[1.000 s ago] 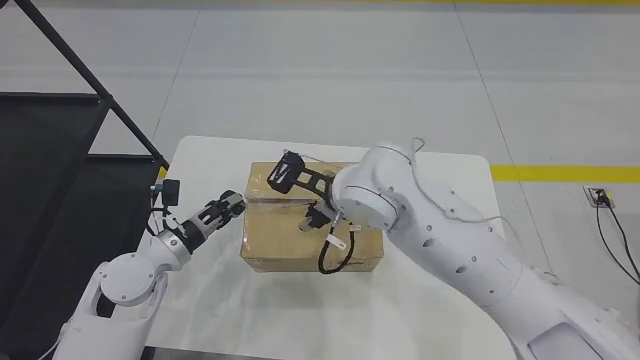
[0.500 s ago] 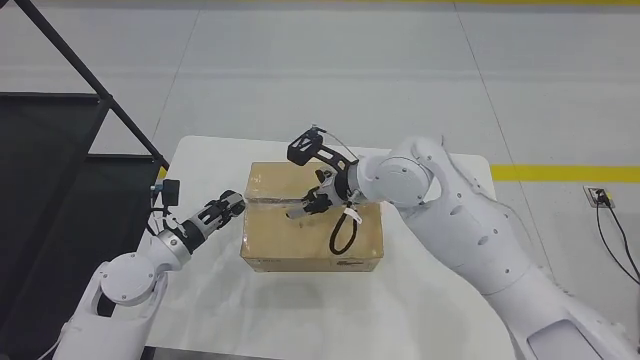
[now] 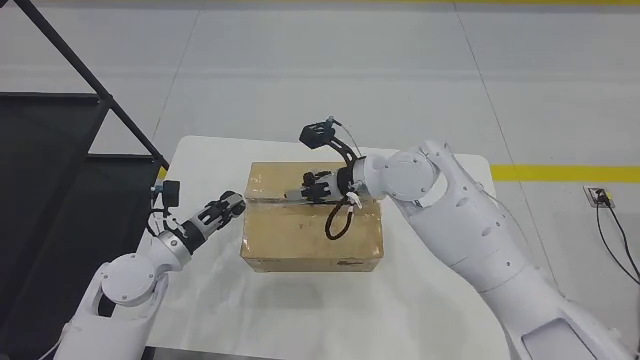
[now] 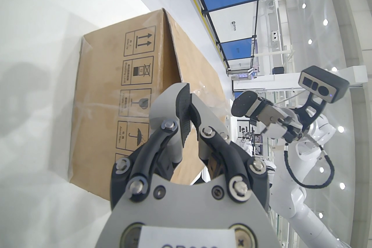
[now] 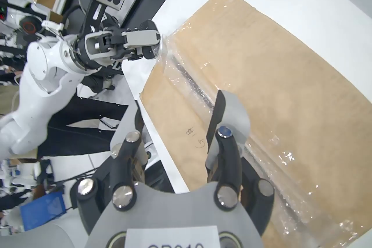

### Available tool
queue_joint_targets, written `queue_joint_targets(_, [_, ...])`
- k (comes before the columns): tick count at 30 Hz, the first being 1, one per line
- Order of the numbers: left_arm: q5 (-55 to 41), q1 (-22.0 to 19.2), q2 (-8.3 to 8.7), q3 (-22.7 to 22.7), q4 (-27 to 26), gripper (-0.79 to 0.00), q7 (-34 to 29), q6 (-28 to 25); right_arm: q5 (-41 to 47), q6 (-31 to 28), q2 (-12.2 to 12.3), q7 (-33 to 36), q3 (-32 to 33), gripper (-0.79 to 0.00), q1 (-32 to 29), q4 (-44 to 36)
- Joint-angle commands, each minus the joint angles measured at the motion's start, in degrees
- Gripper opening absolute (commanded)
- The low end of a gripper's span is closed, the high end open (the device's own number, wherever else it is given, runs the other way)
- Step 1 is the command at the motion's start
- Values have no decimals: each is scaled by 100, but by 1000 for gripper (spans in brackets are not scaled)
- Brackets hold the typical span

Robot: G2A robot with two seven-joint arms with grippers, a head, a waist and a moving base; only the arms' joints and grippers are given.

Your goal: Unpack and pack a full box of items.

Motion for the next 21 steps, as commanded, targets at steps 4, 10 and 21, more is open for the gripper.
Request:
queue_joint_targets(4, [1,7,1,1,-4,-785,3,-11,42,174,-66,320,-139,-785,206,341])
queue_joint_targets(10, [17,-9,0,21,1,-785,-12,-8,-116,489,-141,212,-281,-785,307,573])
queue_joint_targets(21, [22,-19,-1,28,11,-785,11,10,-107,711,-198,179,-279,-785,353,974])
